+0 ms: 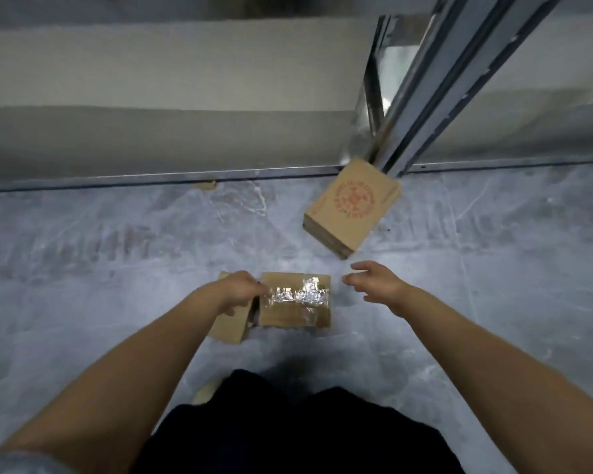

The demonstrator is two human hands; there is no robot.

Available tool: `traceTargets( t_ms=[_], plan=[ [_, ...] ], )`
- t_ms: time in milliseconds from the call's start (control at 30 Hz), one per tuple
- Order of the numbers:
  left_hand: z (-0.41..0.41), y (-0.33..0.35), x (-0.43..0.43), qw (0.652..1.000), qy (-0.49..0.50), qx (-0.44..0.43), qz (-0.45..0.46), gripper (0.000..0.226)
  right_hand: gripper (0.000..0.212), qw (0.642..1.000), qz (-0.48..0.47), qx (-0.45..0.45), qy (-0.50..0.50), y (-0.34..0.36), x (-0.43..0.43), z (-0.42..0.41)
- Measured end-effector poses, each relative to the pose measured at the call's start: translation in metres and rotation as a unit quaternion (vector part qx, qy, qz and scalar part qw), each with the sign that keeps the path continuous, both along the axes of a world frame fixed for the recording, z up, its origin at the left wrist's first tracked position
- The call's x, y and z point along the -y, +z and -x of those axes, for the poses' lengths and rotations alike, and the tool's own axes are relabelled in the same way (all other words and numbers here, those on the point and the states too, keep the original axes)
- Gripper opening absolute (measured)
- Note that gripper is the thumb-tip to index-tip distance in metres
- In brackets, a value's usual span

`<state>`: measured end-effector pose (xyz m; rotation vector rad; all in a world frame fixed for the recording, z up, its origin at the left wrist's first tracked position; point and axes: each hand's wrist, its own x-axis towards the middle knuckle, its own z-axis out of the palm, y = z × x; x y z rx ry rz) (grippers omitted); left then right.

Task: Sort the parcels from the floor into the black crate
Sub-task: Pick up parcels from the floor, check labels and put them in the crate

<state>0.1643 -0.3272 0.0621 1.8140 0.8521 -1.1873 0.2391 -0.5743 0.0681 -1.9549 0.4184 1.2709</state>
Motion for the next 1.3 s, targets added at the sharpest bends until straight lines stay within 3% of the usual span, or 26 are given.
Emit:
traceTargets(
  t_ms=[100, 233, 433, 533, 600, 700, 767, 867, 1000, 1067, 1300],
  plan=[
    [0.004, -0.058, 0.009, 0.999, 0.015, 0.026, -0.022, 0.023, 0.061, 0.999, 0.000, -0.037, 0.010, -0.068, -0.002, 0.009],
    [-0.008, -0.081, 0.014, 0.999, 0.026, 0.023, -0.012, 0.028, 0.050, 0.994, -0.045, -0.103, 0.002, -0.110, -0.012, 0.024],
    [-0.013, -0.041, 0.030, 0.990, 0.123, 0.066, 0.012, 0.024, 0.022, 0.994, -0.069, -0.075, -0.047, -0.054, -0.021, 0.028],
    [-0.020, 0.031, 0.031, 0.980, 0.168, 0.108, -0.002, 0.028, 0.014, 0.993, -0.088, -0.044, -0.067, 0.024, -0.021, 0.013],
    [-0.029, 0.095, 0.027, 0.967, 0.228, 0.103, 0.039, 0.044, 0.017, 0.992, -0.099, -0.021, -0.071, 0.088, -0.028, -0.002],
    [-0.045, 0.204, 0.011, 0.933, 0.333, 0.119, 0.074, 0.046, 0.048, 0.989, -0.100, 0.019, -0.102, 0.200, -0.047, -0.029],
    [-0.059, 0.277, -0.003, 0.917, 0.361, 0.157, 0.069, 0.042, 0.047, 0.981, -0.120, 0.048, -0.142, 0.277, -0.061, -0.046],
    [-0.075, 0.388, -0.020, 0.911, 0.350, 0.204, 0.075, 0.039, 0.025, 0.966, -0.162, 0.077, -0.188, 0.392, -0.078, -0.063],
    [-0.089, 0.530, -0.038, 0.905, 0.337, 0.239, 0.100, 0.048, 0.028, 0.954, -0.186, 0.116, -0.204, 0.533, -0.101, -0.078],
    [-0.094, 0.599, -0.046, 0.898, 0.326, 0.275, 0.108, 0.040, 0.026, 0.950, -0.195, 0.152, -0.189, 0.600, -0.110, -0.086],
    [-0.104, 0.777, -0.068, 0.811, 0.341, 0.448, 0.161, 0.034, 0.031, 0.897, -0.308, 0.271, -0.166, 0.775, -0.128, -0.102]
  ],
)
